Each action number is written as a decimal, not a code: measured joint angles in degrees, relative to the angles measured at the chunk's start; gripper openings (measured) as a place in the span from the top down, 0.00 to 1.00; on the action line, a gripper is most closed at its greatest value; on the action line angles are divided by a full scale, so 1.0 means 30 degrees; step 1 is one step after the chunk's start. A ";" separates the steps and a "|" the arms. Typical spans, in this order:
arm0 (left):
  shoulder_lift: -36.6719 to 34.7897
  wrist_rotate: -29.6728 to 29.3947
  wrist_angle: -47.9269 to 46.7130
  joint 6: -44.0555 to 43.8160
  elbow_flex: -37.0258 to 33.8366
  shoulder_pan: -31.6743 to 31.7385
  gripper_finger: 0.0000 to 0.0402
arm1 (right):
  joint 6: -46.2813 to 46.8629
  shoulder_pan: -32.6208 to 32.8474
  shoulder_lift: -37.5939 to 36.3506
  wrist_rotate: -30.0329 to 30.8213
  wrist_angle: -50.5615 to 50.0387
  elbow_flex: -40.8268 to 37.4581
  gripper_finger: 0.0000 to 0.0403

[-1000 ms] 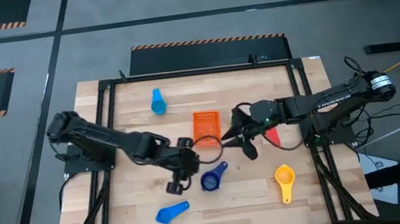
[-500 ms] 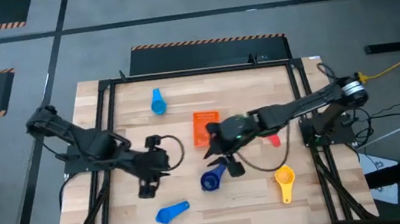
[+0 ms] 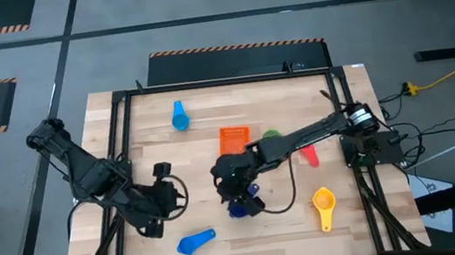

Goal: Nest measuring cups in basket
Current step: Stack the dark blue measuring cup on top of the green measuring cup

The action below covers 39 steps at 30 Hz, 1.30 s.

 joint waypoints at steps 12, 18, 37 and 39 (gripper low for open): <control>0.0000 -0.0977 0.0009 -0.0868 0.0000 -0.0917 0.76 | -0.0818 -0.0272 0.1917 -0.0063 0.0119 0.0077 0.67; 0.0007 -0.0981 0.0009 -0.0868 0.0000 -0.0955 0.76 | -0.0813 -0.0612 0.2635 -0.0033 -0.0198 0.0077 0.67; 0.0015 -0.0997 0.0024 -0.0861 0.0000 -0.0955 0.76 | -0.1510 -0.0684 0.3122 0.0841 -0.1540 0.0055 0.67; 0.0015 -0.1004 0.0024 -0.0861 0.0000 -0.0955 0.76 | -0.1508 -0.0678 0.3122 0.0848 -0.1574 0.0055 0.67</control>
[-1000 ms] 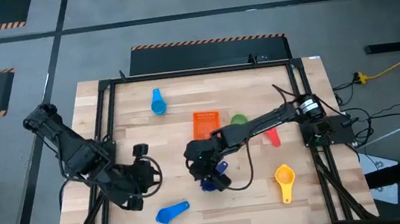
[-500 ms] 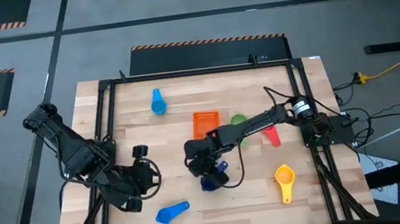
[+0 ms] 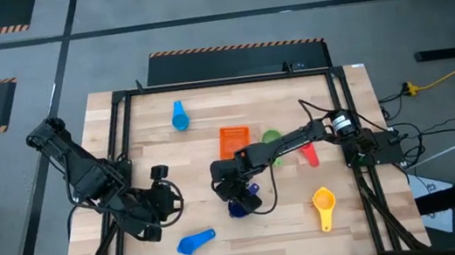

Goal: Nest measuring cups in basket
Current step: Stack the dark blue measuring cup on top of the green measuring cup

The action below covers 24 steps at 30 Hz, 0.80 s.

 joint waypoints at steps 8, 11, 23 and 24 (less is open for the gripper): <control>0.0000 -0.0007 0.0001 0.0000 0.0000 0.0000 0.76 | 0.0200 0.0008 -0.0015 0.0430 0.0093 -0.0741 0.68; 0.0000 -0.0007 0.0000 0.0000 0.0000 0.0000 0.76 | 0.0281 0.0008 -0.0015 0.0481 -0.0070 -0.0838 0.72; 0.0000 -0.0022 0.0001 -0.0022 0.0000 0.0000 0.76 | 0.2397 0.0091 -0.0433 0.0743 -0.0948 -0.0835 0.96; 0.0000 -0.0068 0.0000 -0.0022 0.0000 0.0000 0.76 | 0.2565 0.0147 -0.0660 0.0947 -0.1355 -0.0834 0.96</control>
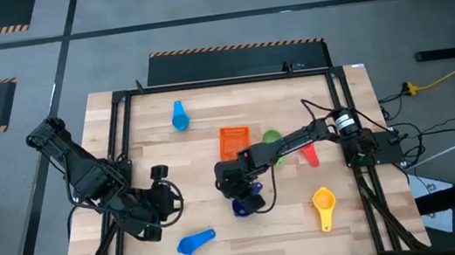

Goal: Nest measuring cups in basket
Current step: Stack the dark blue measuring cup on top of the green measuring cup

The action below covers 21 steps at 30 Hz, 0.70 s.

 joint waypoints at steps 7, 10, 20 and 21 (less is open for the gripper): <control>0.0000 -0.1355 -0.0020 -0.0022 0.0000 0.0009 0.76 | 0.1407 0.0631 -0.2124 0.0981 -0.2990 0.0003 0.97; 0.0000 -0.1767 -0.0007 0.0029 0.0000 0.0080 0.76 | 0.2250 0.0827 -0.3341 0.1027 -0.4126 0.0000 0.97; 0.0007 -0.2745 0.3368 0.2225 -0.3148 0.1472 0.76 | 0.5005 0.1131 -0.6969 0.1911 -0.8686 0.0003 0.97; 0.0007 -0.2655 0.4033 0.2560 -0.3685 0.1634 0.76 | 0.5319 0.1210 -0.7255 0.2528 -0.9405 0.0003 0.97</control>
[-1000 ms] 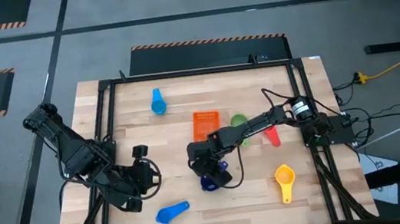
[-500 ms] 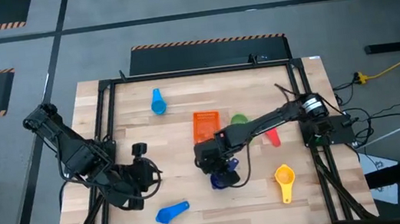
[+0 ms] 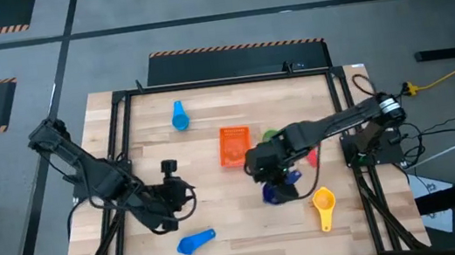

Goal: Nest measuring cups in basket
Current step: Stack the dark blue measuring cup on top of the green measuring cup

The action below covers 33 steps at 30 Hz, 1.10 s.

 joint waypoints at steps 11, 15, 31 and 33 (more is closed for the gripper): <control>0.0000 0.5209 0.8126 0.3646 -0.5584 0.2842 0.76 | 0.3489 0.0731 -0.3956 0.4414 -0.2134 -0.2162 0.97; 0.0000 0.7328 1.0688 0.4543 -0.7159 0.4230 0.76 | 0.6362 0.0328 -0.6769 0.6646 -0.1238 -0.5698 0.96; 0.0000 0.8456 1.2332 0.4537 -0.8176 0.8254 0.76 | 1.6491 -0.4749 -1.0743 1.2150 0.8183 -1.4371 0.96; 0.0000 0.8462 1.2453 0.4529 -0.8176 0.8379 0.76 | 1.6507 -0.5064 -1.0743 1.1651 1.0059 -1.5185 0.96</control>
